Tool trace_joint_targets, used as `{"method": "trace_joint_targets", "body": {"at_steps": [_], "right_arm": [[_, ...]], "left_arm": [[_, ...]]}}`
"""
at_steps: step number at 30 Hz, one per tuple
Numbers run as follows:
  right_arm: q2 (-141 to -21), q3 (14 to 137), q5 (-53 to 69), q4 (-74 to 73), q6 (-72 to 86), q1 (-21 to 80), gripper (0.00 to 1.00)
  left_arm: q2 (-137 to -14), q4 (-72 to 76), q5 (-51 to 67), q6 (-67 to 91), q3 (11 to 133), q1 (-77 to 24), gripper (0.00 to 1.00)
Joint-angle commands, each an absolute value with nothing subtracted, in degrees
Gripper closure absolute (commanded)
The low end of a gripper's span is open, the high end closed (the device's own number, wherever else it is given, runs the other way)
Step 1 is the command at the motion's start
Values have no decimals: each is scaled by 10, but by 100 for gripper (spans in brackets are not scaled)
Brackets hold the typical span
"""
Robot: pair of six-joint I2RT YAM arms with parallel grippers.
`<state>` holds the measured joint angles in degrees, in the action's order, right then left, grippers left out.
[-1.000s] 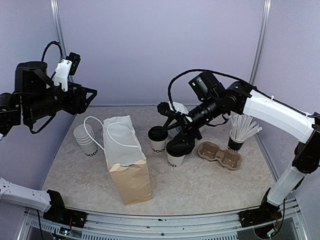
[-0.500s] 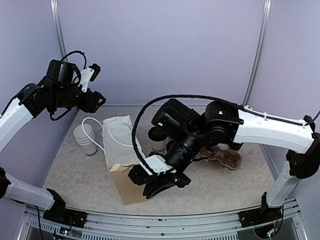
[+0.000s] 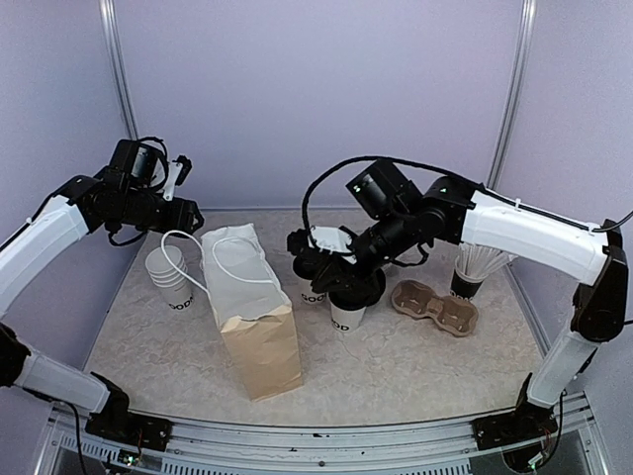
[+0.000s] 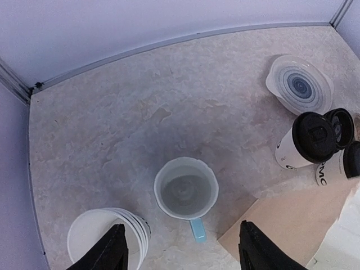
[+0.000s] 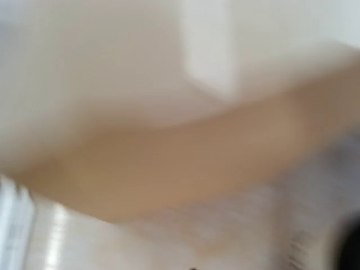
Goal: Pack the takeout coffee
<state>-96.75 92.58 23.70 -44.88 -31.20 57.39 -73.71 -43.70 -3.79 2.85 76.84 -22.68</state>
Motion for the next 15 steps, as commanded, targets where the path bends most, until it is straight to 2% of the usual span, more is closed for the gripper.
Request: {"method": "trace_joint_targets", "body": {"at_steps": [1, 5, 7, 8, 10, 15], "right_arm": [[-929, 910, 210, -417, -298, 531, 90], [-921, 899, 235, -427, -312, 518, 88], [-915, 899, 310, -480, -353, 518, 81], [-915, 900, 384, -512, -385, 520, 78], [-909, 886, 438, -541, -420, 544, 76], [-932, 875, 362, -551, -432, 682, 79]], "left_arm": [[-714, -427, 30, 38, 727, -222, 35], [-698, -438, 77, 40, 703, -221, 38], [-689, -439, 99, 35, 692, -222, 39], [-681, -437, 105, 33, 686, -222, 39], [-669, -439, 103, 33, 681, -222, 40], [-665, -448, 56, 43, 681, -222, 40]]}}
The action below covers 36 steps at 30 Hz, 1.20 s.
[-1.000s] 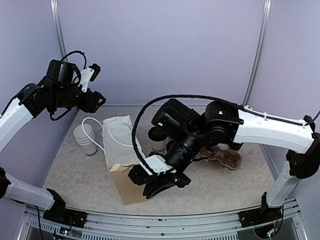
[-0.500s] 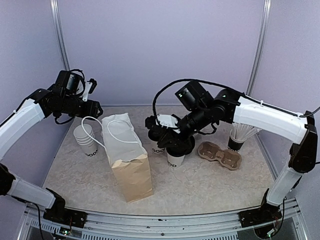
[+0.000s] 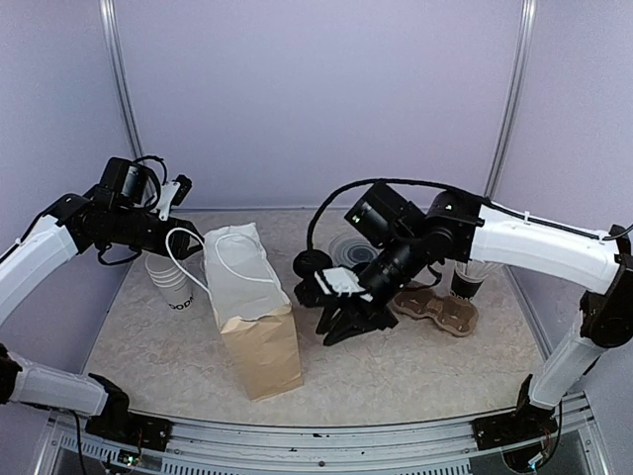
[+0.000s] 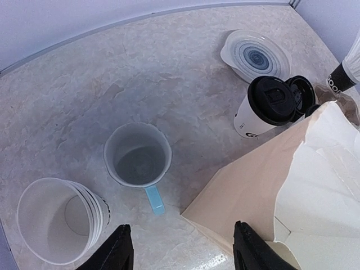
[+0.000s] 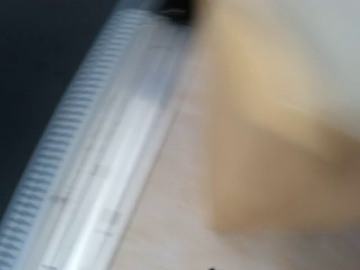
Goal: Pack the takeout coffee
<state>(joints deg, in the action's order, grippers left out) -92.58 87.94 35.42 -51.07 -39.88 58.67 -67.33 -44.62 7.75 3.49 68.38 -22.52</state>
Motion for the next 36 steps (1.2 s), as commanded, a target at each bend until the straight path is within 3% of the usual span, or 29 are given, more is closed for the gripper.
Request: {"method": "trace_joint_targets", "body": {"at_steps": [1, 7, 16, 24, 36], "right_arm": [[-942, 883, 353, -547, -425, 699, 80], [-991, 934, 331, -471, -336, 716, 85], [-998, 927, 189, -397, -251, 679, 91], [-972, 923, 195, -393, -249, 597, 90], [-964, 920, 204, -406, -260, 549, 85]], "left_arm": [[-666, -442, 41, 54, 680, -221, 40], [-698, -351, 27, 76, 687, -210, 35], [-845, -395, 189, 42, 758, -185, 48], [-760, -400, 263, 30, 691, -187, 50], [-671, -459, 256, 77, 634, -197, 53]]}}
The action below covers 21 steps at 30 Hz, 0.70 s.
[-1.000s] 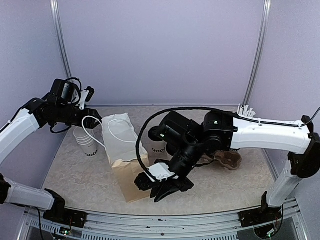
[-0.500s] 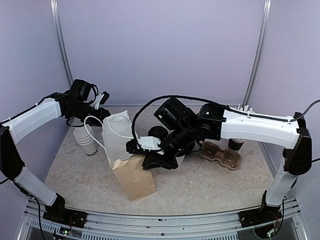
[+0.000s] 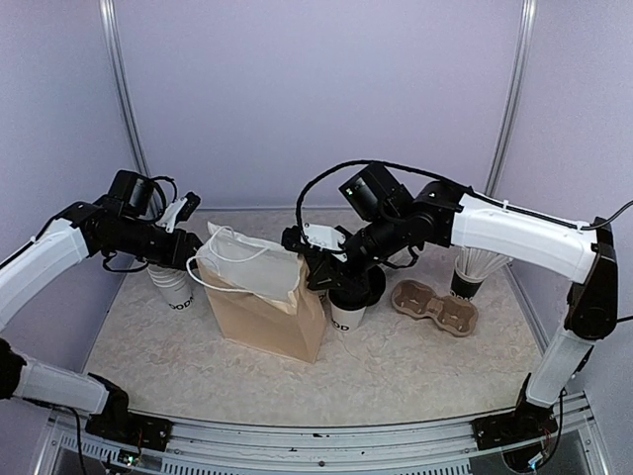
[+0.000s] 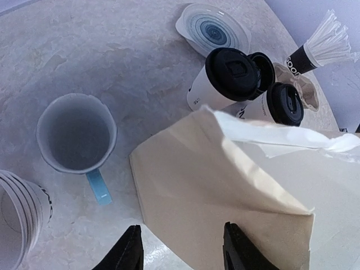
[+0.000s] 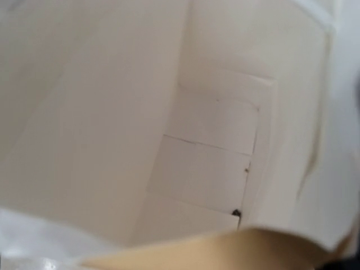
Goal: Pack the takeout coffee
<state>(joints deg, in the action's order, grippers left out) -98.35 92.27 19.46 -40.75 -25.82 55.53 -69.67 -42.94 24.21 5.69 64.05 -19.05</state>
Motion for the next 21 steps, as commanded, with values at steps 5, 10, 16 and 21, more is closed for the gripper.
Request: {"method": "trace_joint_targets", "body": {"at_steps": [5, 10, 16, 21], "right_arm": [[-951, 920, 228, -425, -271, 541, 82], [-941, 930, 297, -453, -283, 527, 79], [-940, 938, 327, -477, -290, 522, 75], [-964, 949, 349, -517, -298, 497, 73]], "left_arm": [[-651, -486, 255, 104, 641, -211, 55], [-632, -503, 272, 142, 653, -226, 59], [-609, -547, 263, 181, 664, -247, 60], [-608, -604, 215, 195, 663, -246, 59]]}}
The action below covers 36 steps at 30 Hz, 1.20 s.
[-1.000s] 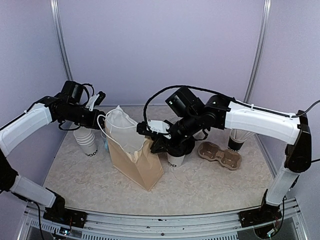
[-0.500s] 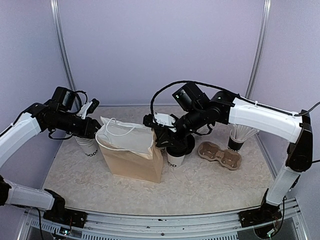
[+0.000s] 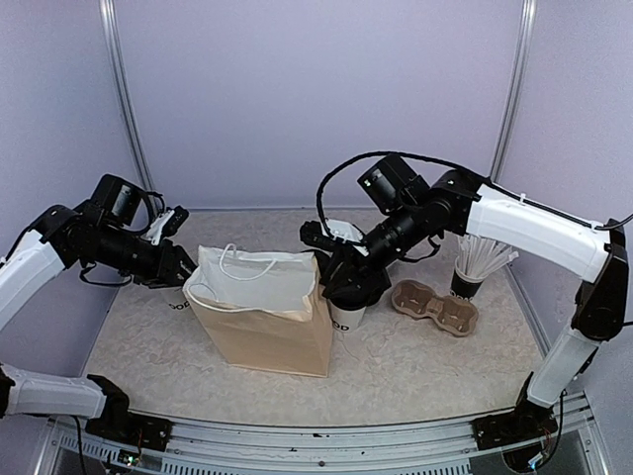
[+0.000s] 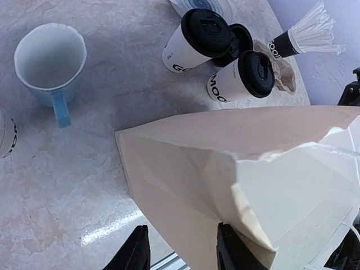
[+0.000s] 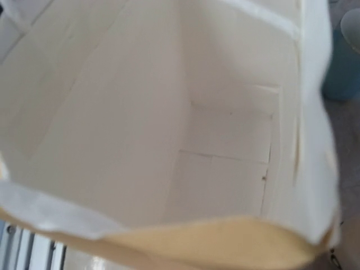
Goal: Pack the takeout coffee
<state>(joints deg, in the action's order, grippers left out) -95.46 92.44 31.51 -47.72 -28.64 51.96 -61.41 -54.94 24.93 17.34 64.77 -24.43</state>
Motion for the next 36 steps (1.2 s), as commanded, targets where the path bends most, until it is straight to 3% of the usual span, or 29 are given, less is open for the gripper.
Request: {"method": "trace_joint_targets", "body": {"at_steps": [1, 4, 9, 14, 18, 23, 36], "right_arm": [[-966, 947, 350, -524, -304, 488, 72], [-966, 935, 347, -536, -323, 468, 67], [-961, 931, 340, -566, -349, 451, 51], [-935, 916, 342, -579, -359, 448, 42], [-913, 901, 347, -583, -370, 448, 41], [-906, 893, 345, -589, -376, 448, 40], [-917, 889, 364, -589, -385, 447, 40]], "left_arm": [[-610, -617, 186, 194, 664, -245, 56], [-620, -644, 55, 190, 680, -240, 44], [-629, -603, -9, 124, 772, -253, 36], [-584, -419, 109, 10, 765, -278, 32], [-564, -351, 179, -136, 717, -282, 31], [-610, -390, 234, -234, 719, -289, 30], [-788, -444, 209, -354, 832, -433, 28]]}}
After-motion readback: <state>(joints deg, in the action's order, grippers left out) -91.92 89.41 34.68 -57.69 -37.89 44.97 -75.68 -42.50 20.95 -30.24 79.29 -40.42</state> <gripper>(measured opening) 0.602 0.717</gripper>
